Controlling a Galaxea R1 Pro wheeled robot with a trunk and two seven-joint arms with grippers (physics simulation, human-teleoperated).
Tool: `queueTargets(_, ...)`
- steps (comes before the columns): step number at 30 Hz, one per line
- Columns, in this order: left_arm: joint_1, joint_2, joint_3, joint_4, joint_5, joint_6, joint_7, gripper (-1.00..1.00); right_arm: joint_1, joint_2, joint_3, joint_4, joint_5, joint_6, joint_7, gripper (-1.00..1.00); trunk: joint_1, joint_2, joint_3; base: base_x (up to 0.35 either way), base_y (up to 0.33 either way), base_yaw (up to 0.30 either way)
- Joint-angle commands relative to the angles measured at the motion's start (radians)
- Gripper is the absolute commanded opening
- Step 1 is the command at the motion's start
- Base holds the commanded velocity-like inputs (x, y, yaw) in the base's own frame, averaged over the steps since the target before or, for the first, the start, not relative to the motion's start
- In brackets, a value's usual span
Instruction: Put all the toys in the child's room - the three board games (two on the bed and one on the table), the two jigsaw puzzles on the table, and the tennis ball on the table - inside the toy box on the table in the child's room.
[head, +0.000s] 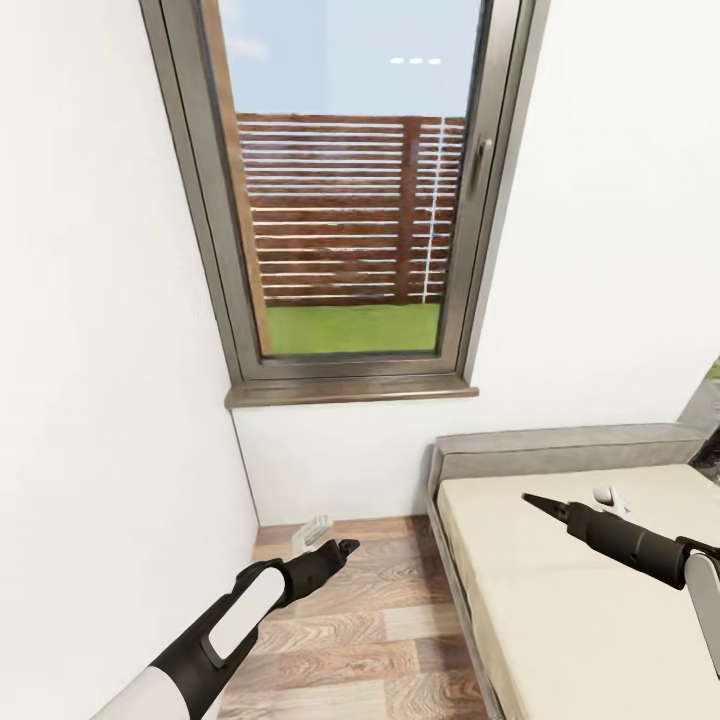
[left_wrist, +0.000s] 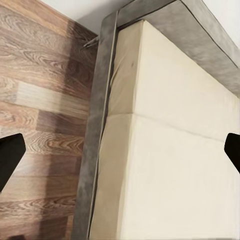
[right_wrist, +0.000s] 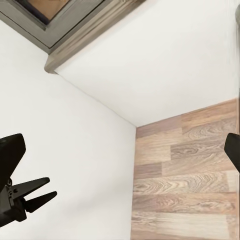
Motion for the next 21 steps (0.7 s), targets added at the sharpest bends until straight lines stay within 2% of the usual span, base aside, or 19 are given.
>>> queueTargets(1,-0.001,0.001,-0.003,-0.002,0.01,-0.001,0.009,1.0,-0.001,0.0,-0.001,0.0,0.003,0.004,0.005,1.0,0.001,-0.002,-0.002,0.001,0.0,-0.184)
queueTargets(10,-0.001,0.001,-0.003,-0.002,0.011,-0.001,0.009,1.0,-0.001,0.001,0.0,0.0,0.003,0.004,0.004,1.0,0.001,-0.002,-0.002,0.001,0.0,-0.172)
queueTargets(21,-0.001,0.001,-0.003,-0.001,0.012,-0.001,0.009,1.0,-0.001,0.0,0.0,0.0,0.003,0.004,0.003,1.0,0.001,-0.002,-0.002,-0.032,0.0,-0.053)
